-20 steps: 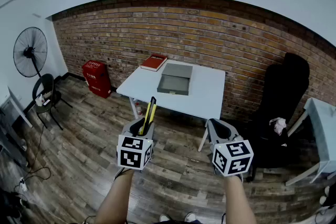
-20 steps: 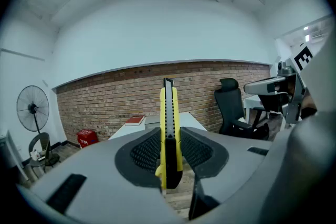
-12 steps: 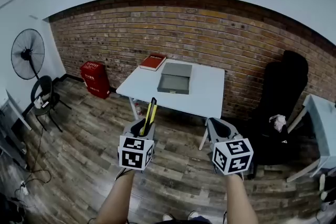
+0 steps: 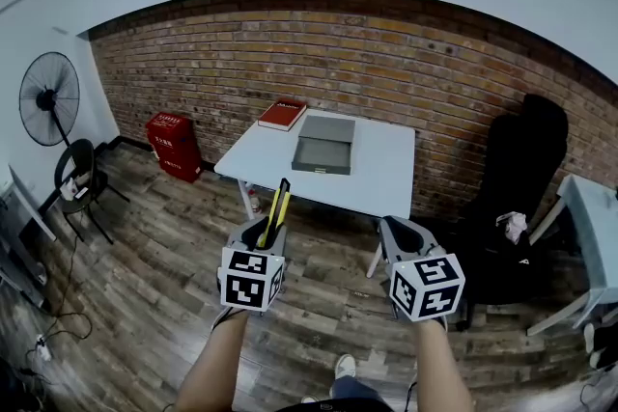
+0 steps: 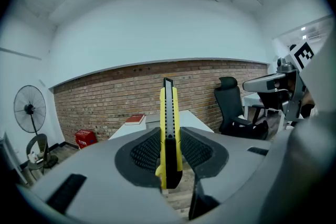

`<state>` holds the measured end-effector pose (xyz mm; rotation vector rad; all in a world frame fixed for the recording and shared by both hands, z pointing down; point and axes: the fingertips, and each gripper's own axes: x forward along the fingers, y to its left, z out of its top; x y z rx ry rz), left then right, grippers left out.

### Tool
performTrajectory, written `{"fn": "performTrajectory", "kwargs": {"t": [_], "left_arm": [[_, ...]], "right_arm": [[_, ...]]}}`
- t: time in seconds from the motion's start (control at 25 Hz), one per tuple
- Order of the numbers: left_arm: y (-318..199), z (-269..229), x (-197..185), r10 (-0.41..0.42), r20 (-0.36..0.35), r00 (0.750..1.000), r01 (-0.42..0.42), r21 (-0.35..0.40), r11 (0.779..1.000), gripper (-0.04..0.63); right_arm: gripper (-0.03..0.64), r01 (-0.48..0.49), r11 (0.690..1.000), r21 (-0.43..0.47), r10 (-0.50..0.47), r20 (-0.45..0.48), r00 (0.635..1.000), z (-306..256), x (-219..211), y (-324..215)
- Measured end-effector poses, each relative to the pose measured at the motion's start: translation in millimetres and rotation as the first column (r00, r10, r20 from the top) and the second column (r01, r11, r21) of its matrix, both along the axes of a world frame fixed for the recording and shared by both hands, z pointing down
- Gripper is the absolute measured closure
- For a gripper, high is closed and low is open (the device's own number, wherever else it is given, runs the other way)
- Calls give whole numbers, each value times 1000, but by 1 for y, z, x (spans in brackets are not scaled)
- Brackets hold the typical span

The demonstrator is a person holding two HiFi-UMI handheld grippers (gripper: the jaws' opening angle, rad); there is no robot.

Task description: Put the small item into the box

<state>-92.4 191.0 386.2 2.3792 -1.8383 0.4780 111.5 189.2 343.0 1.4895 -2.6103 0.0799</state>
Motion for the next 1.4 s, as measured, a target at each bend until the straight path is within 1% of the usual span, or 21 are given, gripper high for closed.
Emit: {"fn": "performTrajectory", "kwargs": {"t": [0.24,0.44,1.04,1.4], "left_arm": [[-21,-4,1,-3,-2,1000,3,11,1000,465],[-47,0,2,-11,3,1000,11,10,1000,465],[-165,15,5,-54,23,998,55,-28,998,465],[-215,23,10,-82,42,996,84,-58,995,465]], "right_arm": [[595,5,1000,5,-5,-3,1000,-2,1,-21],[596,12,1000,5,-12,-2,1000,3,4,-49],[597,70,997,-23,-70,-24,997,18,3,-176],[596,110,993,-50,-111,-9,994,27,5,-238]]}}
